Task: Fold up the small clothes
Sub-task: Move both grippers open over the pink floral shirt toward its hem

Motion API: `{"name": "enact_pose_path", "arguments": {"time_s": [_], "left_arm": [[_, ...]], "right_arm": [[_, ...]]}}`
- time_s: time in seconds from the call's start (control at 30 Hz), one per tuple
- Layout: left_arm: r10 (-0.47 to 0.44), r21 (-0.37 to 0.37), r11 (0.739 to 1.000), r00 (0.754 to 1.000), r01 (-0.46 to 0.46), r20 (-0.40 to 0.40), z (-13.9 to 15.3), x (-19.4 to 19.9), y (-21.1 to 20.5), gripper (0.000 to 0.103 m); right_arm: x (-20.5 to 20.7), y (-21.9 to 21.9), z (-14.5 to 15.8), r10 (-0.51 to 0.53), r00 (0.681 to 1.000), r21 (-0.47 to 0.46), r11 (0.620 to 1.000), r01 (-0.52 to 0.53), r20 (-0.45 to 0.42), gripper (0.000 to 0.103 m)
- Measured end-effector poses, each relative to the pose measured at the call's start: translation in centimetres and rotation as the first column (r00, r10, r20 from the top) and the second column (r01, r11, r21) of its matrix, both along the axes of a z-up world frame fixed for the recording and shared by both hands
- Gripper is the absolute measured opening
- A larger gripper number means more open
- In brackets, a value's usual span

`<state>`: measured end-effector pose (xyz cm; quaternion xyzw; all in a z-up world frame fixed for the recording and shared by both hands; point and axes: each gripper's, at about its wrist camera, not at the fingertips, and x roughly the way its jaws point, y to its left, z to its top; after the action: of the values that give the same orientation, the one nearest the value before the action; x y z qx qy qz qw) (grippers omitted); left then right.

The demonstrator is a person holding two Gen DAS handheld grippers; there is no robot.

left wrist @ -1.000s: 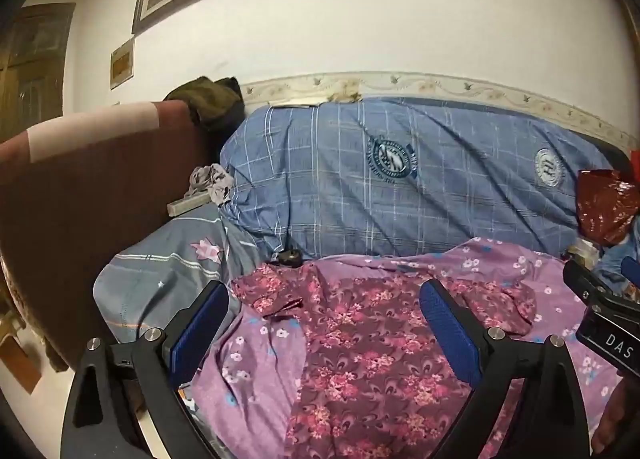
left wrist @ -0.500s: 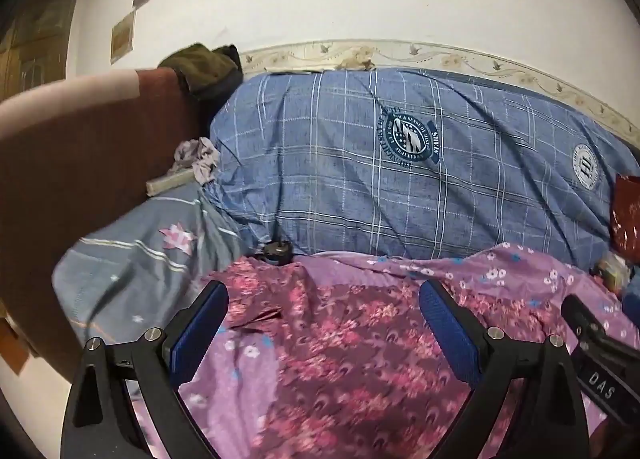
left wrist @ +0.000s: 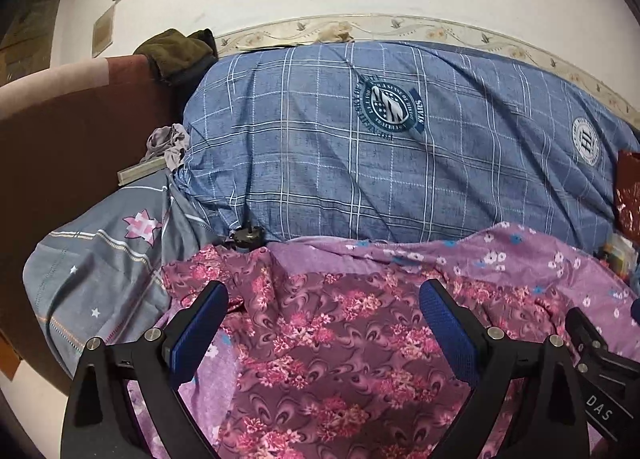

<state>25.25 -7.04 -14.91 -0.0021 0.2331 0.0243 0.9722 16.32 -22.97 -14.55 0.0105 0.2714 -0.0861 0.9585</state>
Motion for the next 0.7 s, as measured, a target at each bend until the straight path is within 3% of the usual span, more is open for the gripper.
{"name": "enact_pose_path", "arguments": {"time_s": [0.27,0.7], "left_arm": [[-0.026,0.026,0.999,1.0,0.027,-0.006,-0.7,0.1,-1.0,0.097],[-0.02,0.051,0.998,0.996,0.024,-0.089,-1.2,4.4,-1.3,0.097]], "right_arm": [[0.1,-0.1,-0.1,-0.012,1.0,-0.001,1.0,0.012,0.002,0.103],[1.5,0.2,-1.9,-0.006,0.999,-0.013,1.0,0.006,-0.04,0.103]]}}
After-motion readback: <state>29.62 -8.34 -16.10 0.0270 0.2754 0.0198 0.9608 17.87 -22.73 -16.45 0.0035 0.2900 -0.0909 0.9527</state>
